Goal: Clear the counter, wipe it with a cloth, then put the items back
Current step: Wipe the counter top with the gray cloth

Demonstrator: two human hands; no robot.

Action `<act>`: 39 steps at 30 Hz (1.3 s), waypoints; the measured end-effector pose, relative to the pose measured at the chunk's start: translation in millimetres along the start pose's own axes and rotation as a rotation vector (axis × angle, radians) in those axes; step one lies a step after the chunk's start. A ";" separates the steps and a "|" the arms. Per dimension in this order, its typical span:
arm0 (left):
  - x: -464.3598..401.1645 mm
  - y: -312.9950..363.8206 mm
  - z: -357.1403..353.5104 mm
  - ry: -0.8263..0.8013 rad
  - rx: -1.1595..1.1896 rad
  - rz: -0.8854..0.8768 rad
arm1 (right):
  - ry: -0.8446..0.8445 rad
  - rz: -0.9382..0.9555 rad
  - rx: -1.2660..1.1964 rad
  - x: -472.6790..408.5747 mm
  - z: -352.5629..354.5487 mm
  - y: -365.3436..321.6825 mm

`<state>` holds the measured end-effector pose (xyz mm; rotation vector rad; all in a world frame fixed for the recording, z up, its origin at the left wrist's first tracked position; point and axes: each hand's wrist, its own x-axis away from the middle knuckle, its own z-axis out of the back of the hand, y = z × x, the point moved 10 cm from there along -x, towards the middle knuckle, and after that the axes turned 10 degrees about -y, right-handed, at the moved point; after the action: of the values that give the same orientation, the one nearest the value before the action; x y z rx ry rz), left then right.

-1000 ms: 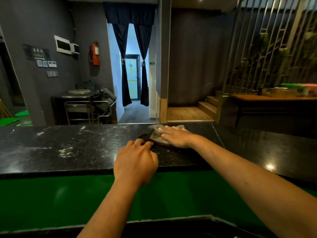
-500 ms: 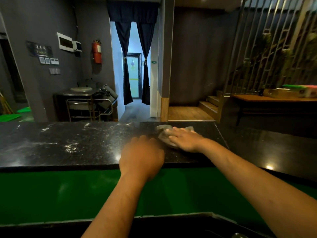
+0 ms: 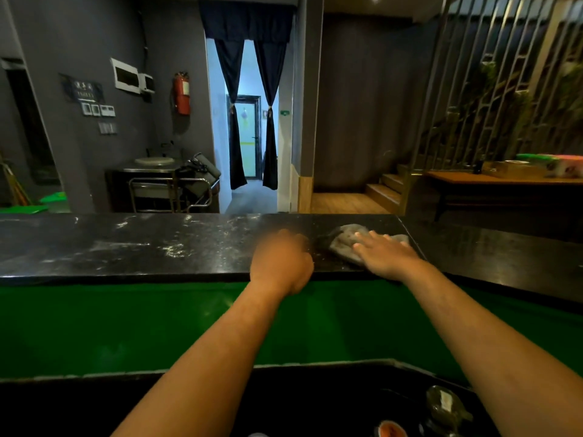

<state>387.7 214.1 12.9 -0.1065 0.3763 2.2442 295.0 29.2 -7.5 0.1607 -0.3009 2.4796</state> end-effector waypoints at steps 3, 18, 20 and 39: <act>-1.4 -28.6 7.9 0.030 -0.091 0.047 | 0.044 -0.132 0.038 -7.7 8.6 11.5; 14.6 -31.1 53.1 0.375 0.550 0.081 | 0.179 0.155 -0.468 4.1 27.3 -18.3; 5.6 15.0 61.5 0.317 0.339 -0.052 | 0.093 0.078 -0.211 -7.2 10.8 -10.9; -40.6 -10.1 -42.4 -0.449 -0.377 -0.184 | 0.090 0.051 -0.080 -17.6 8.1 -27.2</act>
<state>419.5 177.4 -21.6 0.1596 -0.2884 2.0561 325.8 38.1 1.9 0.0077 -0.3691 2.5116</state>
